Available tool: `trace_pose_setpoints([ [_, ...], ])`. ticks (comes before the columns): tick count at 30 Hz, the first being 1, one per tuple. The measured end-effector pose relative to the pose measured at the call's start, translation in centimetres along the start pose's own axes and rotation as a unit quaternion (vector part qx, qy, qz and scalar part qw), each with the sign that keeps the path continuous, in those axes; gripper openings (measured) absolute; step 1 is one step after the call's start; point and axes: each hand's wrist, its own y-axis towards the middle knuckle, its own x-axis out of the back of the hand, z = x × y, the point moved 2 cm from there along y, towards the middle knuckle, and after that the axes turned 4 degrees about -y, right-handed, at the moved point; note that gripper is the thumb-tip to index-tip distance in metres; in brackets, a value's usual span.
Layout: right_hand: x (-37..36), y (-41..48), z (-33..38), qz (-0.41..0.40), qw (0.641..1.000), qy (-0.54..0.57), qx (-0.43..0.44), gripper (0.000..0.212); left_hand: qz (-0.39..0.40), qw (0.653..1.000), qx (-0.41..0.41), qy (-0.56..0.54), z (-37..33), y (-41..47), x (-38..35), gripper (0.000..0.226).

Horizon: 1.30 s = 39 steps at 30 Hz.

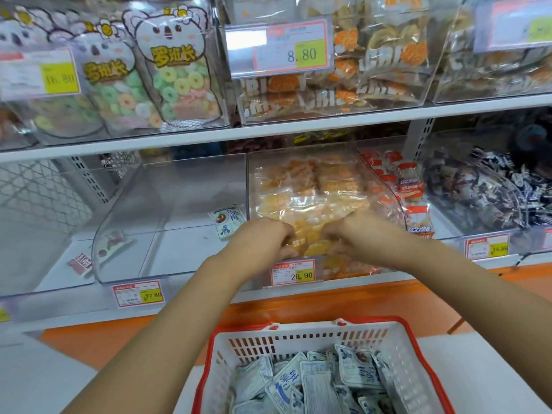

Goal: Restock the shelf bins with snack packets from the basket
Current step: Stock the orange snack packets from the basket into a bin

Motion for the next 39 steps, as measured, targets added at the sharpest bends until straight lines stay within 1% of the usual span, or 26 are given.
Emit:
trace_pose_setpoints([
  [1,-0.4,-0.2,0.4,0.009,1.0,0.019,0.008,0.013,0.022,1.0,-0.006,-0.02,-0.2,0.4,-0.1,0.014],
  [2,-0.6,-0.3,0.5,0.014,0.999,0.027,0.018,0.014,0.04,0.999,-0.01,-0.035,-0.4,0.7,-0.1,0.01],
  [4,-0.1,0.0,-0.4,0.007,0.999,0.024,0.021,0.017,0.066,0.996,-0.014,-0.05,-0.2,0.9,0.3,0.014],
  [6,0.9,0.4,-1.7,-0.014,1.0,0.006,0.026,0.02,0.07,0.995,-0.016,-0.065,0.4,1.2,1.3,0.016],
  [8,1.5,0.8,-2.3,-0.026,0.999,-0.006,0.032,0.02,0.073,0.995,-0.026,-0.056,0.5,1.5,2.4,0.016],
  [10,0.9,0.9,-1.9,-0.003,0.999,-0.017,0.038,0.019,0.086,0.995,-0.036,-0.019,-0.3,1.9,2.9,0.019],
  [12,-0.3,0.7,-1.3,0.021,0.999,-0.02,0.026,0.019,0.096,0.994,-0.042,0.017,-1.6,2.3,2.6,0.021],
  [14,-0.9,0.3,-1.6,0.017,1.0,0.014,-0.001,0.015,0.106,0.994,-0.037,0.019,-2.3,2.5,2.0,0.03],
  [15,-1.0,0.0,-1.8,0.012,0.999,0.032,-0.016,0.014,0.113,0.993,-0.035,0.01,-2.3,2.4,1.6,0.03],
  [17,-1.0,-0.2,-2.1,0.003,0.998,0.057,-0.036,0.015,0.112,0.993,-0.032,-0.033,-1.8,1.8,0.9,0.016],
  [18,-1.1,-0.2,-2.1,0.0,0.997,0.064,-0.038,0.015,0.104,0.992,-0.026,-0.071,-1.3,1.3,0.4,0.013],
  [20,-1.3,-0.1,-1.9,-0.002,0.996,0.082,-0.042,0.016,0.093,0.985,0.006,-0.143,-0.4,0.1,-0.1,0.03],
  [21,-1.3,0.0,-1.9,-0.001,0.995,0.089,-0.046,0.016,0.093,0.984,0.011,-0.155,-0.1,-0.4,-0.3,0.035],
  [23,-0.9,0.0,-1.8,0.005,0.994,0.099,-0.055,0.015,0.111,0.984,0.004,-0.137,0.0,-0.6,-0.6,0.037],
  [26,-0.3,0.3,-1.4,0.016,0.993,0.101,-0.06,0.018,0.158,0.986,0.009,-0.062,-0.8,0.0,-0.7,0.031],
  [30,-0.8,1.1,-0.3,0.029,0.996,0.062,-0.057,0.016,0.128,0.985,0.034,0.107,-2.1,0.8,1.3,0.014],
  [32,-1.0,1.5,-0.4,0.03,0.995,0.065,-0.066,0.011,0.122,0.982,0.027,0.141,-2.9,1.2,2.2,0.017],
  [33,-1.0,1.5,-0.5,0.03,0.995,0.064,-0.064,0.007,0.125,0.981,0.015,0.146,-3.2,1.4,2.2,0.02],
  [36,-0.7,1.2,-0.6,0.039,0.996,0.056,-0.065,0.011,0.128,0.983,-0.001,0.132,-3.1,1.7,1.4,0.018],
  [38,0.4,0.7,-0.4,0.029,0.997,0.034,-0.057,0.008,0.112,0.991,0.005,0.073,-2.1,1.0,1.2,0.021],
  [39,1.4,0.6,-0.4,0.005,0.998,0.046,-0.052,0.007,0.095,0.995,0.013,0.035,-1.5,0.5,1.5,0.022],
])
